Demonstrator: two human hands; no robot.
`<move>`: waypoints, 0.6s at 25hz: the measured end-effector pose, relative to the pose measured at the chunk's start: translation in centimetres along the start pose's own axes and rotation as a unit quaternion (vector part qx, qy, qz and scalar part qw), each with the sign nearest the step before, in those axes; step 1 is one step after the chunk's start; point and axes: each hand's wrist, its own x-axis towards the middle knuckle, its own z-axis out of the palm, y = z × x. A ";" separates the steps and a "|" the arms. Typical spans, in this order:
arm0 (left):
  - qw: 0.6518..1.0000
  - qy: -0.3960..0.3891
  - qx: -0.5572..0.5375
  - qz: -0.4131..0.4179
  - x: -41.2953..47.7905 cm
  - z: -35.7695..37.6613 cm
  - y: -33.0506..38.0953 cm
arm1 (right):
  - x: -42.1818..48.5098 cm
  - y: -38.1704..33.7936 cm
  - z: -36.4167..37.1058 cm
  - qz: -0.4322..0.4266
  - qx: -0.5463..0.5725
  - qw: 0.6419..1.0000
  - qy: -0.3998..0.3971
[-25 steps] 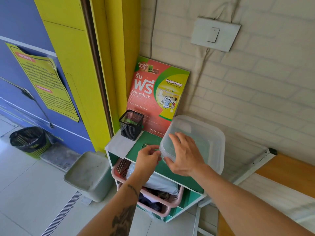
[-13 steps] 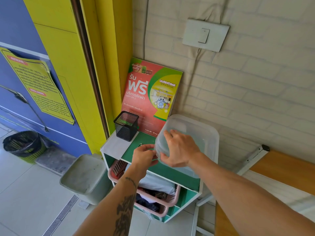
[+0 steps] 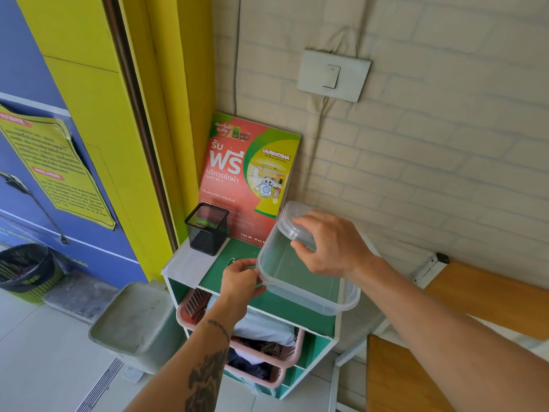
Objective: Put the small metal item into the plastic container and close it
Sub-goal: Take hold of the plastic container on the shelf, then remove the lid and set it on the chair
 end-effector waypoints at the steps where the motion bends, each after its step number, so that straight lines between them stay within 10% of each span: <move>1: 1.000 0.002 -0.002 -0.001 0.1 0.0 -0.1 | -0.4 -0.2 0.2 -0.002 -0.001 1.000 0.000; 9: 0.962 0.100 0.196 0.163 -2.1 0.8 2.1 | -2.8 -1.3 3.4 -0.021 0.012 1.000 -0.012; 15: 0.985 -0.031 0.105 0.132 -2.4 3.4 7.1 | -3.2 -1.4 3.2 -0.035 0.051 0.997 0.037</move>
